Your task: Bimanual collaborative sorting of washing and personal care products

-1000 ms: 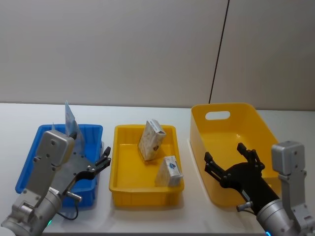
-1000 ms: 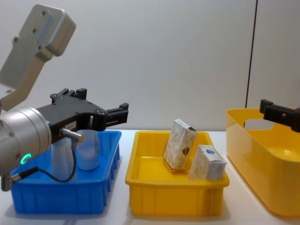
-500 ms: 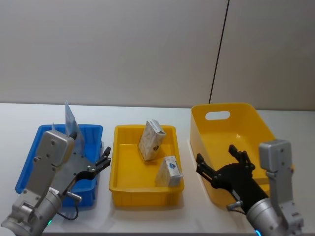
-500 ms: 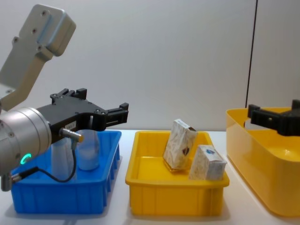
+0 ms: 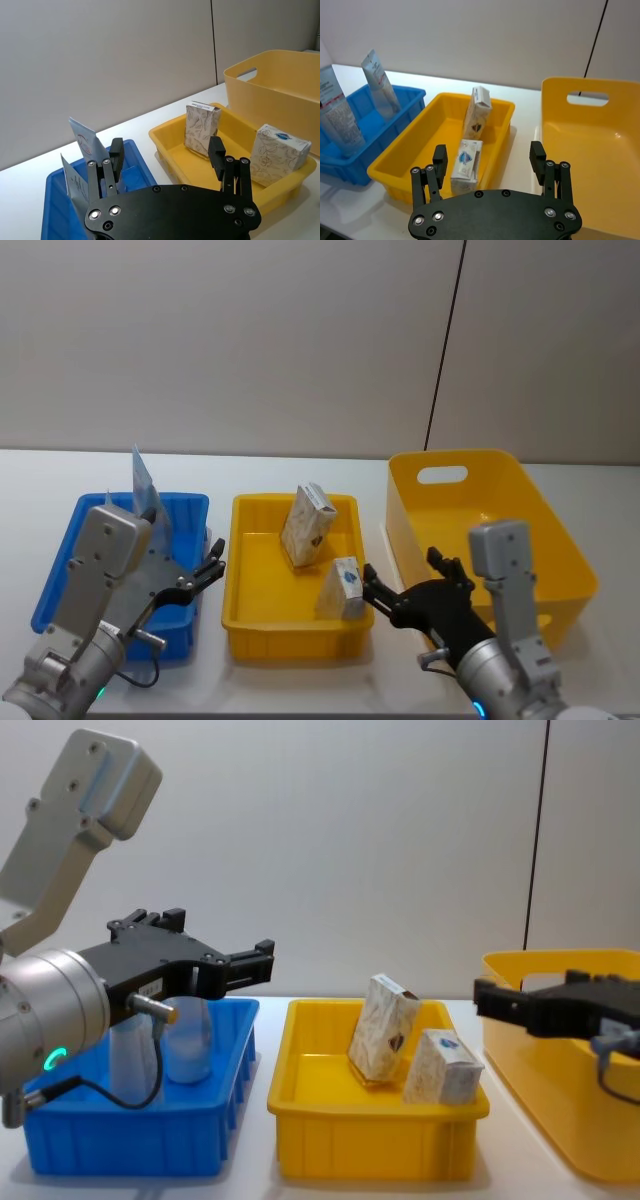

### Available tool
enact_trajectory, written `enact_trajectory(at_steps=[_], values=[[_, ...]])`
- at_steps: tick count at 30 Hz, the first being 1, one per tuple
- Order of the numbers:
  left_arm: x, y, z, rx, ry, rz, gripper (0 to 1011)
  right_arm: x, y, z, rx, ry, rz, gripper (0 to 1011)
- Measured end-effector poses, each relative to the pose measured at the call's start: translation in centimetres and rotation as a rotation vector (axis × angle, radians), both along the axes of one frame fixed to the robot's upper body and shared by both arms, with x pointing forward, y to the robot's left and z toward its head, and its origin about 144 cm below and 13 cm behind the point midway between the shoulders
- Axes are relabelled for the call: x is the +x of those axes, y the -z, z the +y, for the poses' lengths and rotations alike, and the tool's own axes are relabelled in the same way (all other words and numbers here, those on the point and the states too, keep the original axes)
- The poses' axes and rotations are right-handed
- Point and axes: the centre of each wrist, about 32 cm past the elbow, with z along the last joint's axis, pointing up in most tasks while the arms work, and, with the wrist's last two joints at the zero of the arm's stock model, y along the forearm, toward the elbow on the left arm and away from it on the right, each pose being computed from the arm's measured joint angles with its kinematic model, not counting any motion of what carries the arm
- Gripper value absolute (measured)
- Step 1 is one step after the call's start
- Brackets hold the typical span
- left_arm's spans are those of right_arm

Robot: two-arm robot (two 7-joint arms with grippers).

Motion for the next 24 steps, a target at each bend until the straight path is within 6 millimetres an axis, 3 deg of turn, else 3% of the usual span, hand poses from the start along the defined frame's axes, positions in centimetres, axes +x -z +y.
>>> enact_trajectory(at_steps=[24], values=[[0.0,0.0,0.0,0.0,0.0,0.0,1002,3.7,1.1,3.9,0.017,0.007,0.166,1004]])
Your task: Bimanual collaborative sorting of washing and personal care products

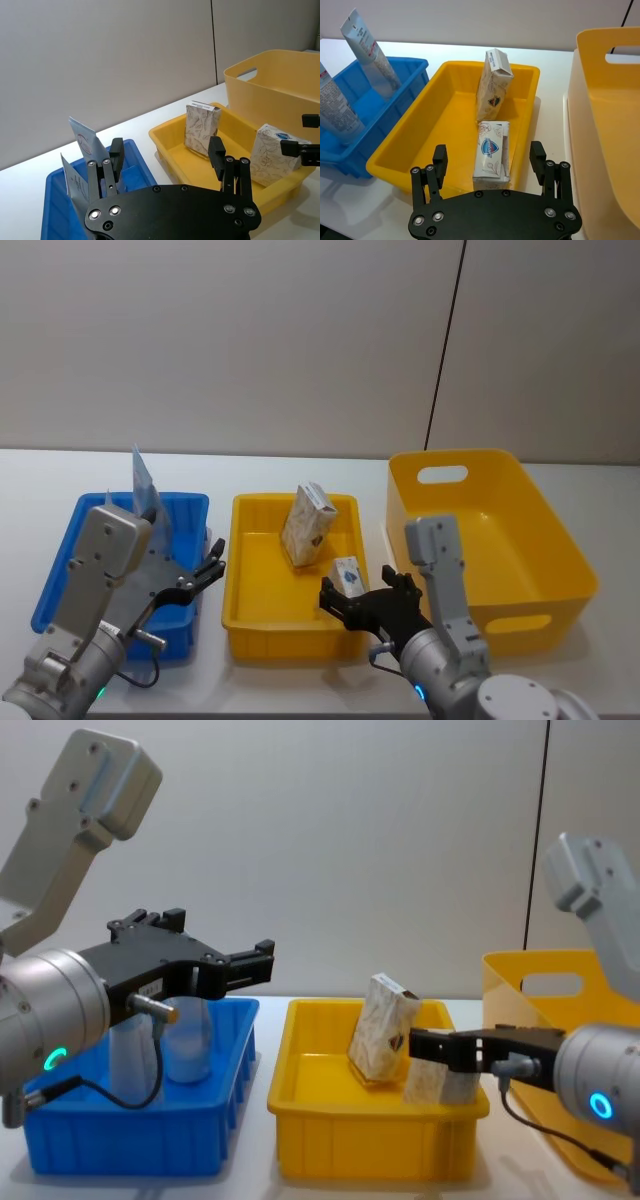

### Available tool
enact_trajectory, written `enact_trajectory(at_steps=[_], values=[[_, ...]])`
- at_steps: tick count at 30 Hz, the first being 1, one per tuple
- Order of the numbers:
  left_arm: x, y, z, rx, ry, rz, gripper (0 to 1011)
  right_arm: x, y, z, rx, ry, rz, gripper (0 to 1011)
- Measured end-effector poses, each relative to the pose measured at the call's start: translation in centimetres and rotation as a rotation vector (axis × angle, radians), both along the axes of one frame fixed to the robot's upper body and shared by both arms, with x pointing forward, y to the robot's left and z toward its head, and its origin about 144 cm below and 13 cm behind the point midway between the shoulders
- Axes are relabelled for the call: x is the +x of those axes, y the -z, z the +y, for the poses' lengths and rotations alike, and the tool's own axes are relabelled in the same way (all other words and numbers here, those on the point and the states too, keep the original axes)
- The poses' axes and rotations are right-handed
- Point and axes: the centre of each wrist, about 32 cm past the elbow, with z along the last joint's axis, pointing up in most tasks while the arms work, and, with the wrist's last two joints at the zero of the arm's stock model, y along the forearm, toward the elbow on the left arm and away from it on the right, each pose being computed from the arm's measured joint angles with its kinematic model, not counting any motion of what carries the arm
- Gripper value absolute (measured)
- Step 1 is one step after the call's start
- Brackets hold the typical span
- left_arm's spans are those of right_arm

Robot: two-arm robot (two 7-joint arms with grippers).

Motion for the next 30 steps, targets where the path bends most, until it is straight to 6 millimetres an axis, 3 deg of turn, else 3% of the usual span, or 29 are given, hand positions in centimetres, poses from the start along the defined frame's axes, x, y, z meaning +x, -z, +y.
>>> enact_trajectory(at_steps=[27,30], values=[[0.0,0.0,0.0,0.0,0.0,0.0,1001,2.6,0.3,1.4,0.04,0.0,0.101,1004],[0.0,0.0,0.0,0.0,0.0,0.0,1001,2.8,0.3,1.5,0.043,-0.002,0.111,951]])
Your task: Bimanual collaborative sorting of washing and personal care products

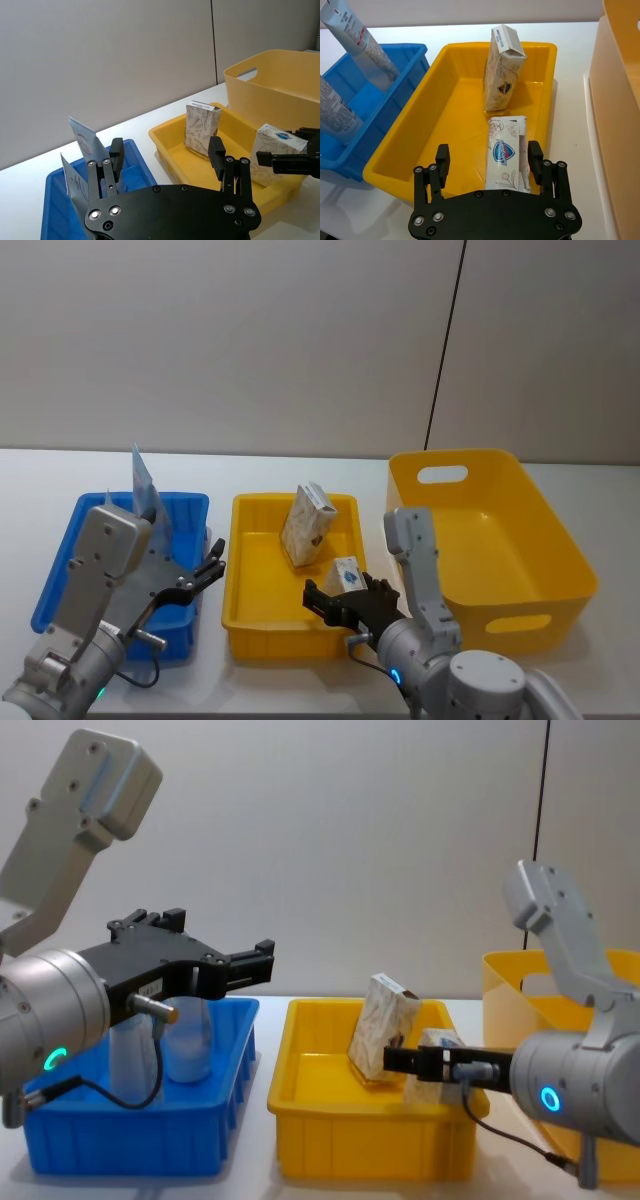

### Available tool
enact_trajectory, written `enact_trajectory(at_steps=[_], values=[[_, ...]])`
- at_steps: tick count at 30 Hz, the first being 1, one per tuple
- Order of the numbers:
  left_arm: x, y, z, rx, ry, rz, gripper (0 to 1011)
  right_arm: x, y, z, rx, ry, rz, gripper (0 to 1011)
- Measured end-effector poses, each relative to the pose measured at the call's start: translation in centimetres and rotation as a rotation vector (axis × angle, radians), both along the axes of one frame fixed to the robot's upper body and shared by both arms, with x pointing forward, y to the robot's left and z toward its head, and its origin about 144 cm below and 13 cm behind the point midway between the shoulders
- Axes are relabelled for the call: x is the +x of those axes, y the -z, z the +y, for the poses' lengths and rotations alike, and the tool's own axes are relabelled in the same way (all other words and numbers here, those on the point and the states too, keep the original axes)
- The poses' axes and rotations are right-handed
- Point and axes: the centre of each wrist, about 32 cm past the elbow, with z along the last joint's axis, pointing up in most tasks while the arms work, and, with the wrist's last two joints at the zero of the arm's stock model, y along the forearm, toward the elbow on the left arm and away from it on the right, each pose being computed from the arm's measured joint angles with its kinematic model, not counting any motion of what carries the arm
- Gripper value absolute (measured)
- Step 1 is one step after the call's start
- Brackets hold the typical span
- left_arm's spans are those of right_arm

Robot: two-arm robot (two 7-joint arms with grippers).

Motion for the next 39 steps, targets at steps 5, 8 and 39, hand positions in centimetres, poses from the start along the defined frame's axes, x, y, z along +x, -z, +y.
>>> enact_trajectory(at_steps=[5,8,39], values=[[0.0,0.0,0.0,0.0,0.0,0.0,1001,0.35,0.01,0.17,0.003,0.002,0.015,828],[0.0,0.0,0.0,0.0,0.0,0.0,1001,0.51,-0.01,0.28,0.001,0.006,0.022,693],[0.0,0.0,0.0,0.0,0.0,0.0,1001,0.32,-0.66,0.73,-0.036,0.024,-0.136,327]])
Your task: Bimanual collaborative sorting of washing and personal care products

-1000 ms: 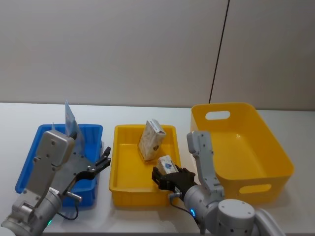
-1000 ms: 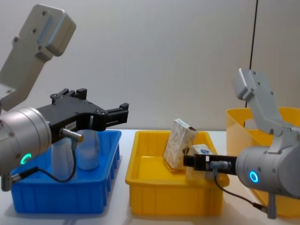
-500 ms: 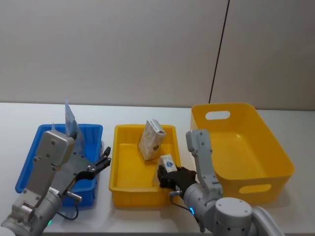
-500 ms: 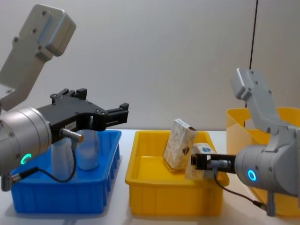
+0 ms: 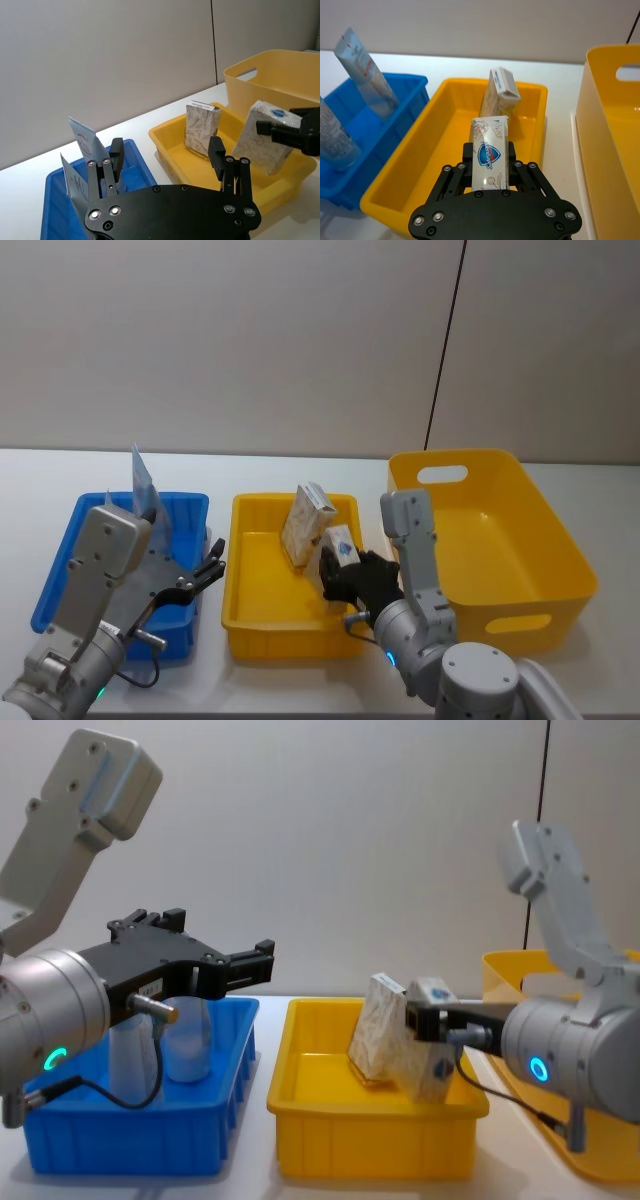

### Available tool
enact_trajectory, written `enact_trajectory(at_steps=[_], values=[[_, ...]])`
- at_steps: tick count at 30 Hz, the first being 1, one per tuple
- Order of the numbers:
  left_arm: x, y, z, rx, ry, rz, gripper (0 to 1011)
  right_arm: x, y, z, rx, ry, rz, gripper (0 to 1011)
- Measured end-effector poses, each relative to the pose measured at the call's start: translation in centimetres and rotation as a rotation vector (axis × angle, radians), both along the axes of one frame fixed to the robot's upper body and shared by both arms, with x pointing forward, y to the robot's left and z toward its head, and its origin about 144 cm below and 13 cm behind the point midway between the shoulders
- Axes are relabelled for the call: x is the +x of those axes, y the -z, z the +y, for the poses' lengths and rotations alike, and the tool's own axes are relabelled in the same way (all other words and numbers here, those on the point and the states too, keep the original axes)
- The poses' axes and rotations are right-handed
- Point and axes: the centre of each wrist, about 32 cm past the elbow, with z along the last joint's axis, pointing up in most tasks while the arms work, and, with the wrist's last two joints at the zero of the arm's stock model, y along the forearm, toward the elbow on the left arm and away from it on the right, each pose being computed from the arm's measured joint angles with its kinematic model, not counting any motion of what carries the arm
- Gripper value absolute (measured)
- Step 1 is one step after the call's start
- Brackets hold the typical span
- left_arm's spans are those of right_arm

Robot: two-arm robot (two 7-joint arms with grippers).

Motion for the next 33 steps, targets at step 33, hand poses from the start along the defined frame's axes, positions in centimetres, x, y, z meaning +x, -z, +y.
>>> enact_trajectory(at_steps=[33], values=[[0.0,0.0,0.0,0.0,0.0,0.0,1001,-1.9,-4.9,-3.5,-0.069,0.12,-0.409,230]])
